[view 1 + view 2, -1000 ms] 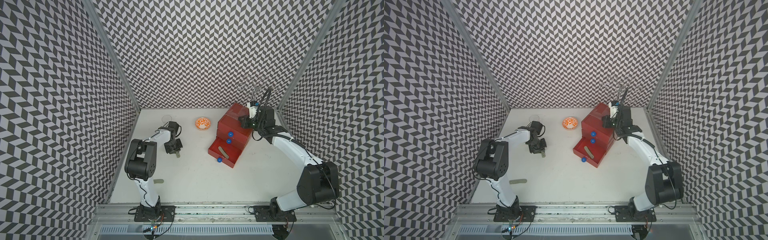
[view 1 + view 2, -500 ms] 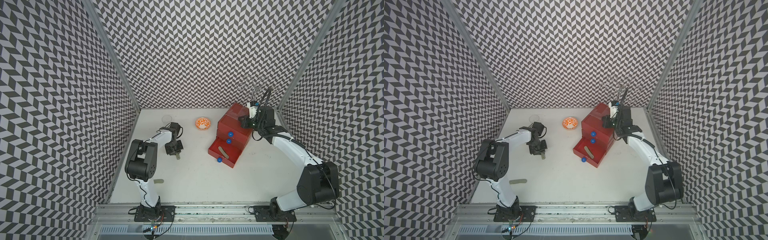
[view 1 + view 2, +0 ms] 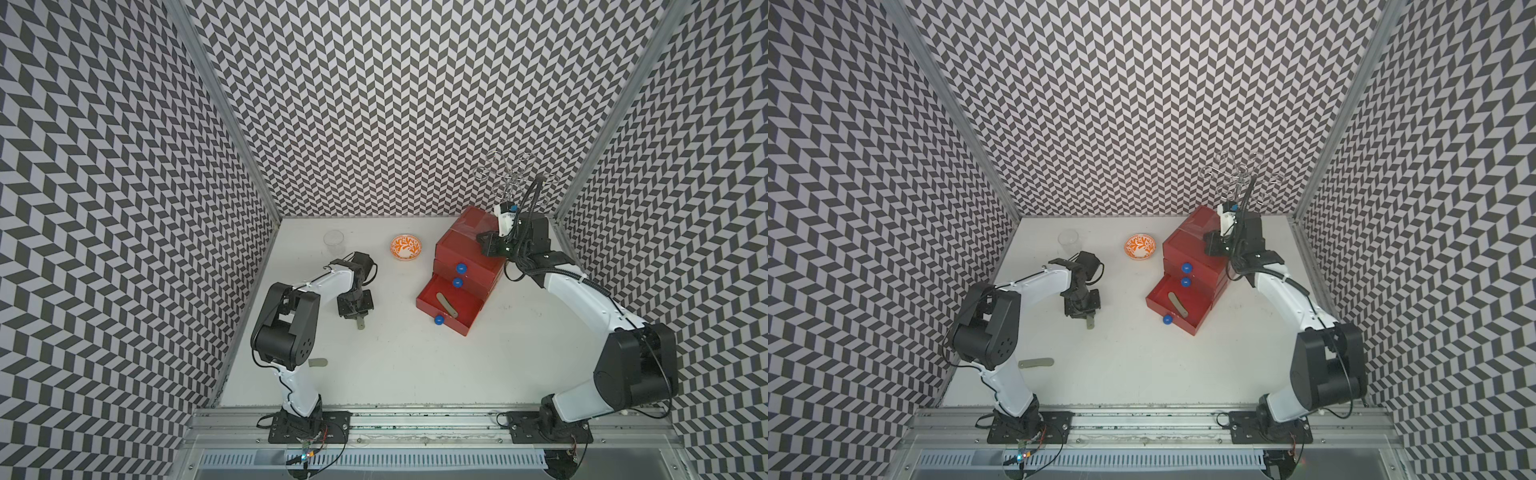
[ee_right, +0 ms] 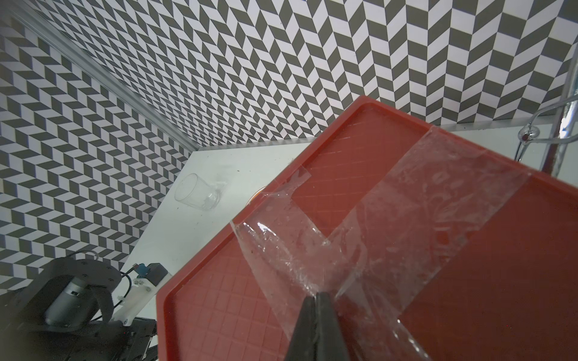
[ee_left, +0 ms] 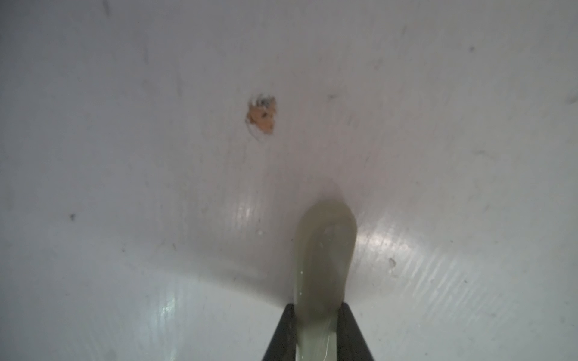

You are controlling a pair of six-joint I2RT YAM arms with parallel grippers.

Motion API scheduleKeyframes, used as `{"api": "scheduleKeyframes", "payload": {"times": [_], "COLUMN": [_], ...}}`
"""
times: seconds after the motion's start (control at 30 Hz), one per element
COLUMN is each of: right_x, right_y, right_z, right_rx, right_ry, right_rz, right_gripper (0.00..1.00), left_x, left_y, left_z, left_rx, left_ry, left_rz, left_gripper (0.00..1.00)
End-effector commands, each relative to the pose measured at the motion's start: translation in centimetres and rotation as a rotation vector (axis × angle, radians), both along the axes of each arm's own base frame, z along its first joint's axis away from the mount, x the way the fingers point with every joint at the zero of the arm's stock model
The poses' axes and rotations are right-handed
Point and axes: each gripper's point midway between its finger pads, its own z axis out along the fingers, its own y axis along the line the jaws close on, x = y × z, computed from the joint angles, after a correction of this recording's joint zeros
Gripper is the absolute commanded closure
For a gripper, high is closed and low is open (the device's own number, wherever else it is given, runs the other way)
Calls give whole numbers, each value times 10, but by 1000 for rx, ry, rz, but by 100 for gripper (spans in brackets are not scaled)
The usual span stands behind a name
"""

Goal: Place the fruit knives into the drawer by color
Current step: Pick up the fruit knife from the center of the board.

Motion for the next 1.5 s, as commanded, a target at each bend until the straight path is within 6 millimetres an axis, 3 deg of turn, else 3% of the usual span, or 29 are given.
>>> {"api": "scheduleKeyframes", "payload": {"times": [0.0, 0.63, 0.87, 0.93, 1.2, 1.47], "right_x": [-53, -51, -51, -52, -53, -53], "right_y": [-18, -19, -19, -18, -19, -18], "right_z": [-108, -103, -105, -105, -107, -106], "right_rx": [-109, -114, -115, -115, -111, -110], "right_ry": [415, 405, 407, 409, 411, 410], "right_rz": [-37, -39, -37, -37, -40, -38], "right_gripper": [99, 99, 99, 99, 99, 99], "left_x": [-29, -30, -31, -31, -31, -26], "left_y": [1, -2, -1, -1, 0, -3], "left_z": [-23, -40, -42, -43, -40, -26], "left_rx": [12, 19, 20, 21, 29, 20], "left_ry": [115, 145, 151, 151, 147, 116], "left_rz": [-13, -26, -25, -24, -26, -25], "left_gripper": [86, 70, 70, 71, 93, 99]}}
